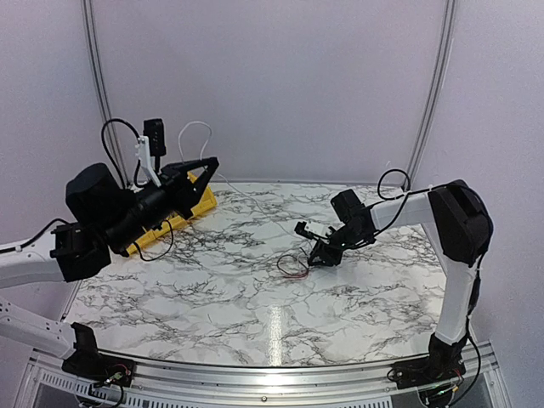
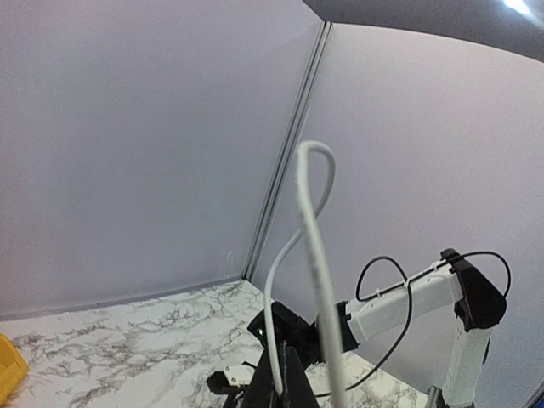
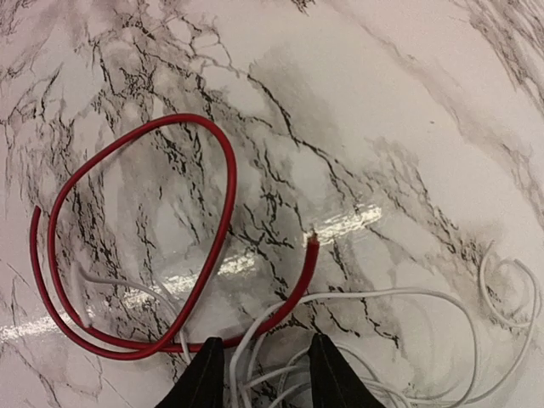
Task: Untangle the cables
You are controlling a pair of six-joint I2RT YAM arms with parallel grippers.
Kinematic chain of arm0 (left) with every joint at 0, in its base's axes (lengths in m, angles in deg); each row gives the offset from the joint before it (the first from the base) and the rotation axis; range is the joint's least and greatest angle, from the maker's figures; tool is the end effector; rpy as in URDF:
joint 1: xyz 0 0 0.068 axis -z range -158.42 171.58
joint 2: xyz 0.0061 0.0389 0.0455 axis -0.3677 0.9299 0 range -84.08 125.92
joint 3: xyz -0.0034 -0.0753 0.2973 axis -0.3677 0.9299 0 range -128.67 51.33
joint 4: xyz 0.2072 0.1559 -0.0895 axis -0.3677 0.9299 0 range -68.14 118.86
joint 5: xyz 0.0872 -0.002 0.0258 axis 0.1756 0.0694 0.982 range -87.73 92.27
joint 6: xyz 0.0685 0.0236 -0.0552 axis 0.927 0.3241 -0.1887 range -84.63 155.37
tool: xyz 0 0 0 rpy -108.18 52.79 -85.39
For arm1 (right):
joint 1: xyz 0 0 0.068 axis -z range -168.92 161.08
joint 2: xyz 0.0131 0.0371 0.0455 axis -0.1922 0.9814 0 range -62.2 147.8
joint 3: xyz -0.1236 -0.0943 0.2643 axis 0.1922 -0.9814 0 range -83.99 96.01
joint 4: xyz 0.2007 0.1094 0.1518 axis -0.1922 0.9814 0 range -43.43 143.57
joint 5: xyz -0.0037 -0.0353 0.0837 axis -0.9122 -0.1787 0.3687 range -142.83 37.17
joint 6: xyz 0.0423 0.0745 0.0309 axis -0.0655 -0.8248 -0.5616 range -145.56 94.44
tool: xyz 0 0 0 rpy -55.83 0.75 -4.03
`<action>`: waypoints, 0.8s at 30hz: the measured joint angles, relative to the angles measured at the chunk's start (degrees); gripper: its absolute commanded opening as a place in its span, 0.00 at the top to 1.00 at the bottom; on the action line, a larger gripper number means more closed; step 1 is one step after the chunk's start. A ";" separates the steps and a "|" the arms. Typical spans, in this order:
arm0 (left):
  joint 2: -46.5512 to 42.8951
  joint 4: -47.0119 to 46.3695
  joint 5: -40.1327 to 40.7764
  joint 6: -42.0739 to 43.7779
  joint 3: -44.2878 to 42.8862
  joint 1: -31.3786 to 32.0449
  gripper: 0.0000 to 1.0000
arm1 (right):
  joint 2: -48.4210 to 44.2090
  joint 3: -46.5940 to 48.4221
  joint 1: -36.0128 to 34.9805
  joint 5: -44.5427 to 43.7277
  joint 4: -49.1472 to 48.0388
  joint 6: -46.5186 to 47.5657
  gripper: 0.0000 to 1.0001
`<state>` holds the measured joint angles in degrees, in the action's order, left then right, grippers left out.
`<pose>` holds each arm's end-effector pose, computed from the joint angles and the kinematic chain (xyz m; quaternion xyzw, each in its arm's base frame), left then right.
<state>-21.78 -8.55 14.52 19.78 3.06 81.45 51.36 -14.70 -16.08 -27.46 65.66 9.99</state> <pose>0.1625 -0.2456 0.4169 0.1454 0.5840 -0.4366 0.6687 0.3692 0.2286 0.1178 -0.5372 0.7844 0.1967 0.2398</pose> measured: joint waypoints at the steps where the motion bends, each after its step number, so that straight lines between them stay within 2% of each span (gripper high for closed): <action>1: -0.98 1.92 0.63 1.07 -1.95 0.00 1.00 | 0.09 0.07 0.00 -0.02 -0.04 -0.02 0.64; 5: -3.08 10.23 3.17 5.92 -12.41 0.00 1.00 | 0.59 0.61 0.07 0.22 -0.07 -0.39 0.53; 14: -3.21 20.55 6.69 16.02 -33.33 0.00 1.00 | 1.03 1.07 0.74 0.72 -0.26 -1.05 0.52; 17: -3.08 21.92 8.26 19.58 -36.61 0.00 1.00 | 1.09 1.09 1.07 1.03 -0.31 -1.09 0.52; 24: -2.10 24.35 11.96 23.78 -36.33 0.00 1.00 | 1.09 1.14 1.92 1.62 -0.17 -1.40 0.46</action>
<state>-23.88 15.80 26.47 43.56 -33.27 81.45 52.45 -13.56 -14.15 -25.84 65.48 8.59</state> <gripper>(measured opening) 0.011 0.512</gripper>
